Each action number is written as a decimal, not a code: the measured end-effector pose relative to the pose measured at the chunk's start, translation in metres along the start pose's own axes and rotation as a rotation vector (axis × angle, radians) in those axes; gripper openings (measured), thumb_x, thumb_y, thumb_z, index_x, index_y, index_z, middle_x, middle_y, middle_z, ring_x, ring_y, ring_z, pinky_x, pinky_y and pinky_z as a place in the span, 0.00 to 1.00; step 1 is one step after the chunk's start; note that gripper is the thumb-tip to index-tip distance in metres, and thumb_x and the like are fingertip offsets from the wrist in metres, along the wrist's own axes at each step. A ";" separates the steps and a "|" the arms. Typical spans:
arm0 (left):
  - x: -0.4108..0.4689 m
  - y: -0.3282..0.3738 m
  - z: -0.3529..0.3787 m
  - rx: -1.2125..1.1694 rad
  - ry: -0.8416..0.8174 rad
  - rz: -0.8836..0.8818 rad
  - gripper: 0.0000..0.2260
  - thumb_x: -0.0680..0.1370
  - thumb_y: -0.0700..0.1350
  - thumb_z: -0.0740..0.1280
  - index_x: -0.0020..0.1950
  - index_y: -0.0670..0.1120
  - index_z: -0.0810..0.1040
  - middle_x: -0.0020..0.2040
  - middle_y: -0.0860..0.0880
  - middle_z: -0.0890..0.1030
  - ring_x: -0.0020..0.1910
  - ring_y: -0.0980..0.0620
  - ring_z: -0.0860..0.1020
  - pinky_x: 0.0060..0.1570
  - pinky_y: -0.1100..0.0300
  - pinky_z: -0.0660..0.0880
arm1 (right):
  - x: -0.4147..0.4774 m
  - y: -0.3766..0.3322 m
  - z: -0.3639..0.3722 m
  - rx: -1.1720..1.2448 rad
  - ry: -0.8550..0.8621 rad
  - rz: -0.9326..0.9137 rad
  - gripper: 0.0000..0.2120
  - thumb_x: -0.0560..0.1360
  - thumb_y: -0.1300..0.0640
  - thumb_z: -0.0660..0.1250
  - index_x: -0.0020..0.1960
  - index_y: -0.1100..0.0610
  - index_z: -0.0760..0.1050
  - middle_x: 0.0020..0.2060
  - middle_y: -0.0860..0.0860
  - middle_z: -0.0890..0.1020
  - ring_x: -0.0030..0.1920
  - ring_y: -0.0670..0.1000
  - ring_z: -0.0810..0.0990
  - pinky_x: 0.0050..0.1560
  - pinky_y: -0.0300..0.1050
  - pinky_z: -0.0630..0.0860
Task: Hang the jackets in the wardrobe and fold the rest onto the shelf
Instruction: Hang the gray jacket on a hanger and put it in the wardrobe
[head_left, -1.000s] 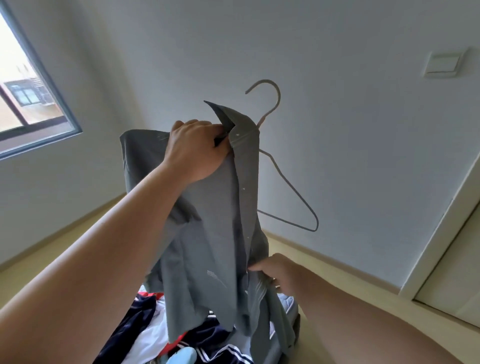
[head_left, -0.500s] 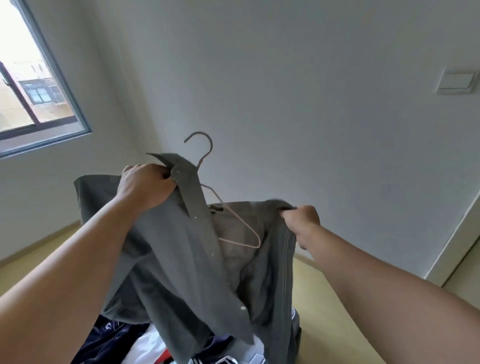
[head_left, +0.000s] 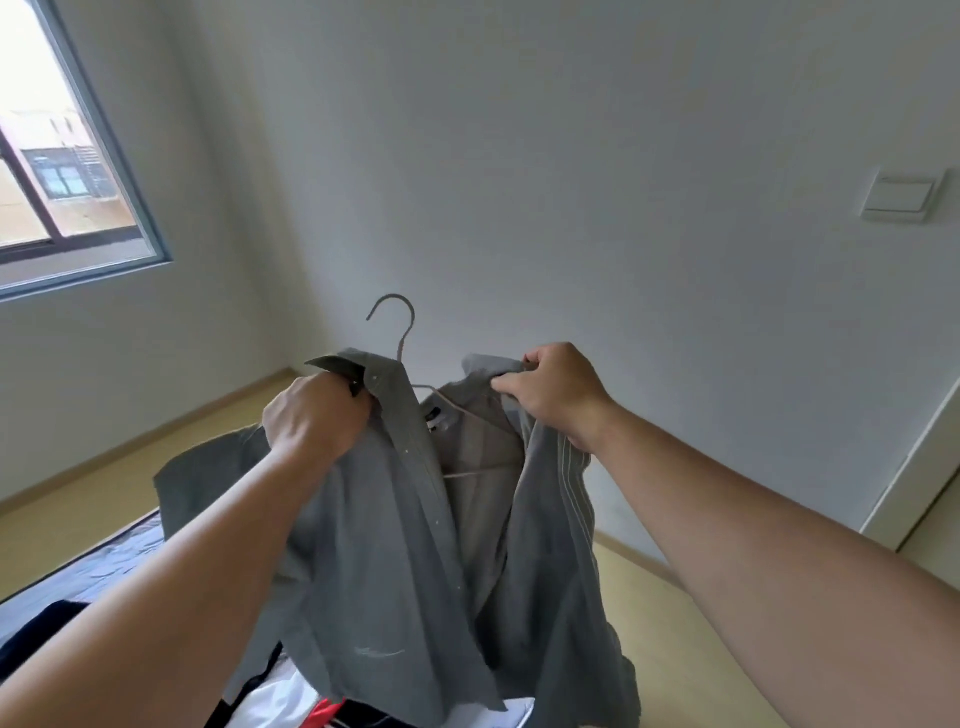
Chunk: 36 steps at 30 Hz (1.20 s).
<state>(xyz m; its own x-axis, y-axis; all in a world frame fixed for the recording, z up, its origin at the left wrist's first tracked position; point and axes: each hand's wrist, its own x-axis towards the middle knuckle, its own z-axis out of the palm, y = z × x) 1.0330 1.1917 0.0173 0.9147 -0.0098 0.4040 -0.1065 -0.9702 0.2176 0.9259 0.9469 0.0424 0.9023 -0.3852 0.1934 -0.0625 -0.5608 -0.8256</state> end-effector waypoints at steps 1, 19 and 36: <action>0.001 0.002 -0.001 -0.048 -0.010 -0.060 0.15 0.76 0.58 0.59 0.41 0.51 0.80 0.42 0.47 0.82 0.42 0.42 0.78 0.38 0.56 0.68 | -0.005 -0.003 0.001 0.042 -0.037 -0.010 0.12 0.67 0.50 0.75 0.36 0.59 0.79 0.31 0.52 0.81 0.34 0.50 0.79 0.36 0.43 0.73; -0.014 0.057 -0.022 -0.739 -0.072 0.268 0.15 0.66 0.45 0.60 0.38 0.35 0.80 0.39 0.37 0.84 0.41 0.38 0.81 0.39 0.52 0.73 | -0.014 0.027 -0.039 -0.630 0.265 -0.277 0.20 0.78 0.47 0.65 0.69 0.48 0.72 0.65 0.49 0.75 0.68 0.55 0.69 0.65 0.56 0.67; -0.022 0.096 0.001 -0.626 -0.188 0.226 0.13 0.75 0.30 0.65 0.52 0.46 0.71 0.38 0.57 0.71 0.36 0.61 0.67 0.32 0.69 0.63 | -0.016 0.023 -0.034 -0.450 0.127 -0.389 0.12 0.85 0.48 0.53 0.44 0.48 0.66 0.34 0.40 0.72 0.35 0.46 0.74 0.45 0.53 0.76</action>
<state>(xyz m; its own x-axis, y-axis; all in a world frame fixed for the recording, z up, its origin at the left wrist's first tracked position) 1.0031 1.0987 0.0282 0.8897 -0.2919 0.3511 -0.4556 -0.6178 0.6409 0.8949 0.9152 0.0384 0.8391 -0.1587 0.5204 0.0622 -0.9222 -0.3816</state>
